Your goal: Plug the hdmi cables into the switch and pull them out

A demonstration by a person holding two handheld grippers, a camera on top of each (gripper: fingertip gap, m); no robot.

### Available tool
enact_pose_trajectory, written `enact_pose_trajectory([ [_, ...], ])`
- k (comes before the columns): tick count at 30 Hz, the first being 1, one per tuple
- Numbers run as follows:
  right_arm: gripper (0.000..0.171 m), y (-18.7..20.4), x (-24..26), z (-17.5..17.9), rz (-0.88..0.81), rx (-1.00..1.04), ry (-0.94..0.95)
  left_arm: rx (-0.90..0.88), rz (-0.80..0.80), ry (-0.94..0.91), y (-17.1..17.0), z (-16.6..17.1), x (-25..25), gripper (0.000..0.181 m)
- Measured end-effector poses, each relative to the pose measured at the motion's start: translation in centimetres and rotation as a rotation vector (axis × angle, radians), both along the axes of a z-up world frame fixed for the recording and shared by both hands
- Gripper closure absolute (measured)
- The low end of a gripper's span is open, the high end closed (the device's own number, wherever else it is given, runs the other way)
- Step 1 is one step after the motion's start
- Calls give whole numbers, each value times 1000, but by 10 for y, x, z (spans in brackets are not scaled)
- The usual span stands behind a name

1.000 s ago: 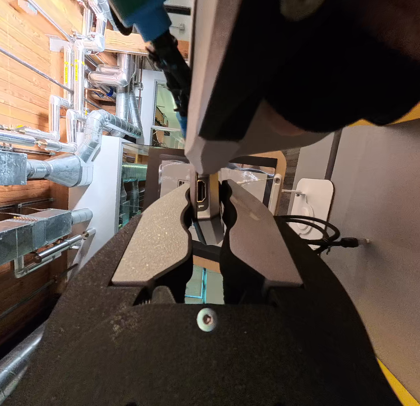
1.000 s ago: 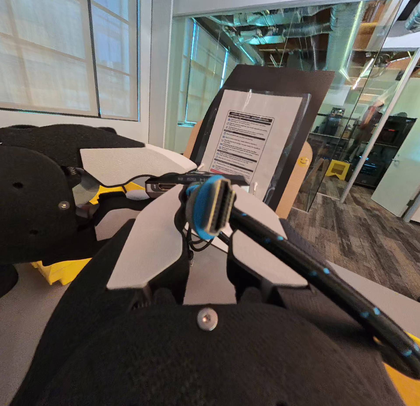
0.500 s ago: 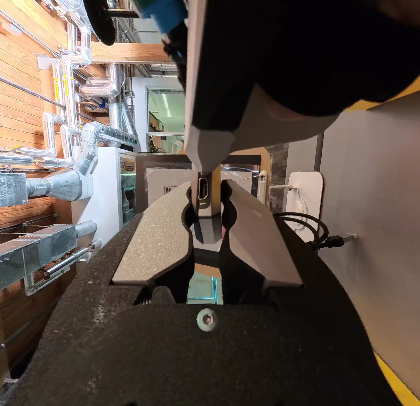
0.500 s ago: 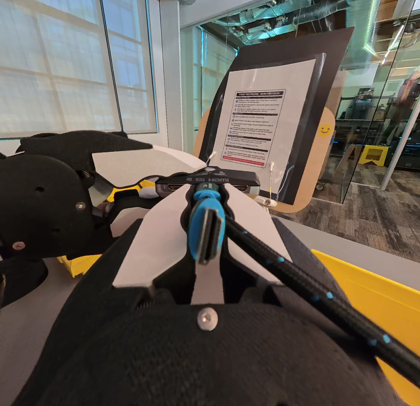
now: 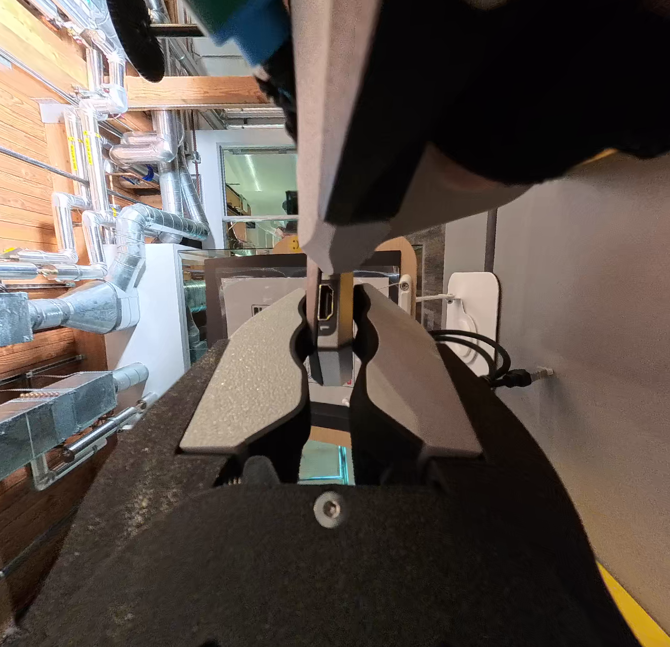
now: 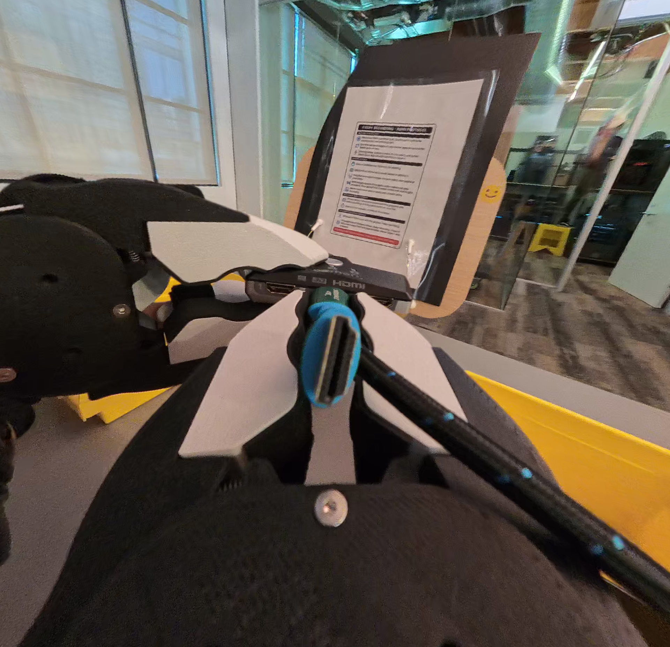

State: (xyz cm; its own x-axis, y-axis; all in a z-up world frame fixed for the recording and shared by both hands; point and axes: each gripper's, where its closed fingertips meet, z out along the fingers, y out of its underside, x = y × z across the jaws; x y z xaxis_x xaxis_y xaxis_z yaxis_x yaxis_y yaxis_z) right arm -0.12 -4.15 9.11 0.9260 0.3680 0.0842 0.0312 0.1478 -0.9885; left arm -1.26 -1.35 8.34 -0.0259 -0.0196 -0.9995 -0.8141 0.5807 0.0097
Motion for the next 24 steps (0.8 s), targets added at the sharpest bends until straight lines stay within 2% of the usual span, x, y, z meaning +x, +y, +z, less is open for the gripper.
enact_pose_trajectory([
  [4,149,-6,3,2,-41,19,-43,7,-21,9,-5,3,4,159],
  [7,149,-9,3,1,107,-39,101,6,-36,28,-10,1,3,159],
  [10,148,-13,3,3,123,-22,118,25,-34,26,-15,3,4,159],
  [12,149,-17,3,8,122,10,113,103,-55,25,-20,9,5,159],
  [15,149,-20,0,10,164,14,127,252,-118,42,-23,12,7,149],
  [18,148,-22,-12,4,244,-2,101,133,-125,11,-20,4,9,153],
  [24,149,-12,-8,-9,226,-58,103,32,-97,38,-9,-10,12,156],
])
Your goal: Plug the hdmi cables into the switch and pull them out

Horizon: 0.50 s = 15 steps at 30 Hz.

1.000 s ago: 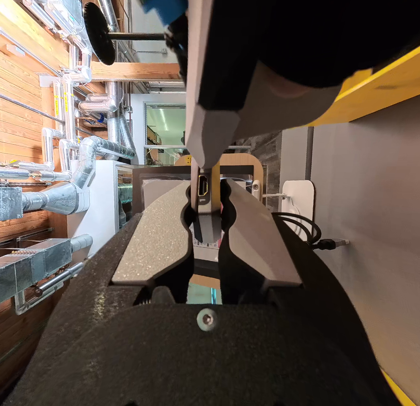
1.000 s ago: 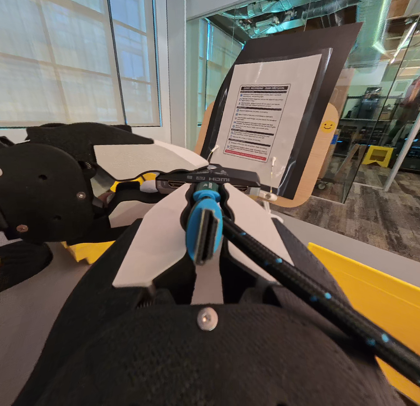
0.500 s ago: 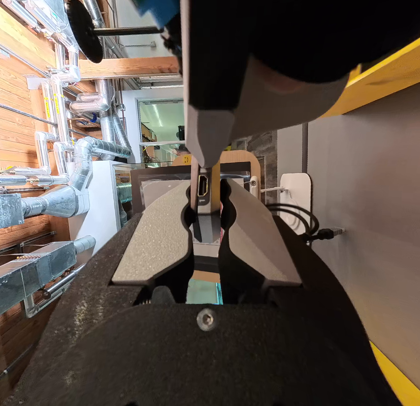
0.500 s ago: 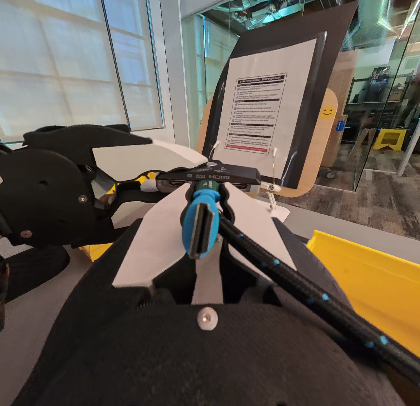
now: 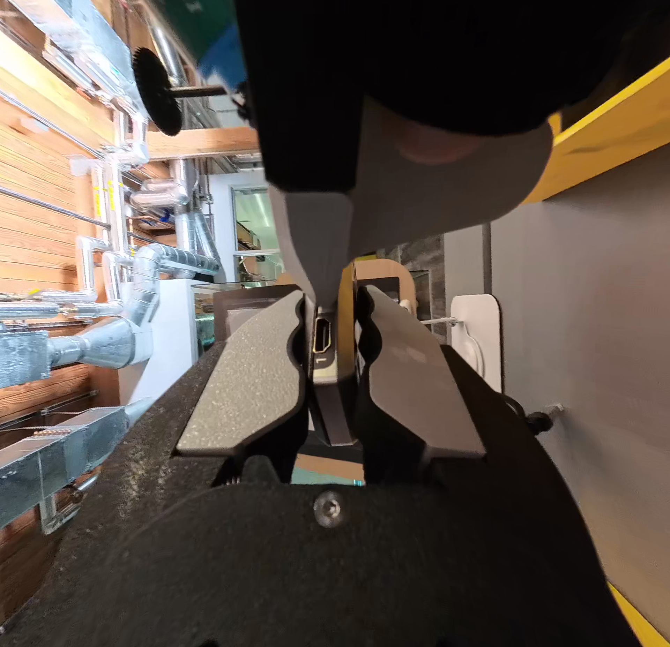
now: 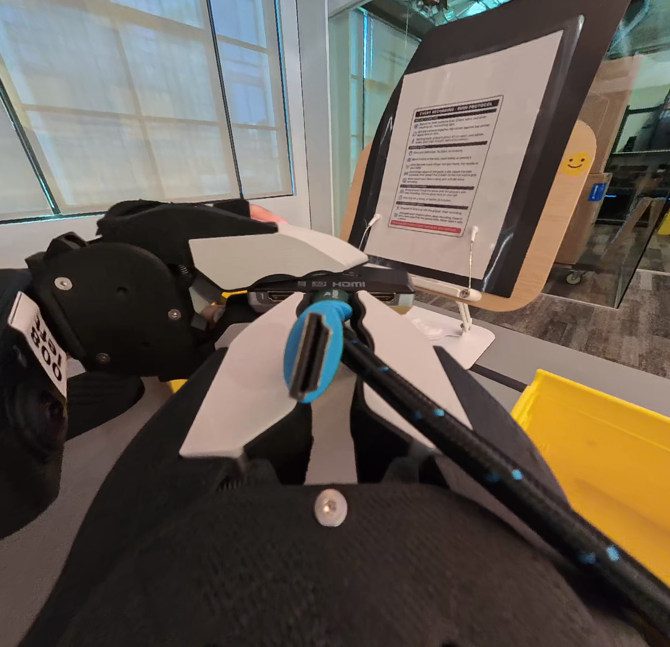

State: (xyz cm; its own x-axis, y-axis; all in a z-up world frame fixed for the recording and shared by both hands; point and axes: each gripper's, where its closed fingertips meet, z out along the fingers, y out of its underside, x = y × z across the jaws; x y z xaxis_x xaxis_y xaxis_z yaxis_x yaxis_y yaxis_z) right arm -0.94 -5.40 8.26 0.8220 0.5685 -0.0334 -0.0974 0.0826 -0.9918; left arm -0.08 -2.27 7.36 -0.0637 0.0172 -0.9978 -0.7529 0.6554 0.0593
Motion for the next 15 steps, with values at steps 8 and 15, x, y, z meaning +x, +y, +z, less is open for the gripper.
enact_pose_trajectory([
  [8,147,-3,0,-1,-102,9,-57,-17,79,30,13,-1,-12,156],
  [15,149,-31,75,2,-185,-33,22,-161,233,-100,55,14,-82,157],
])
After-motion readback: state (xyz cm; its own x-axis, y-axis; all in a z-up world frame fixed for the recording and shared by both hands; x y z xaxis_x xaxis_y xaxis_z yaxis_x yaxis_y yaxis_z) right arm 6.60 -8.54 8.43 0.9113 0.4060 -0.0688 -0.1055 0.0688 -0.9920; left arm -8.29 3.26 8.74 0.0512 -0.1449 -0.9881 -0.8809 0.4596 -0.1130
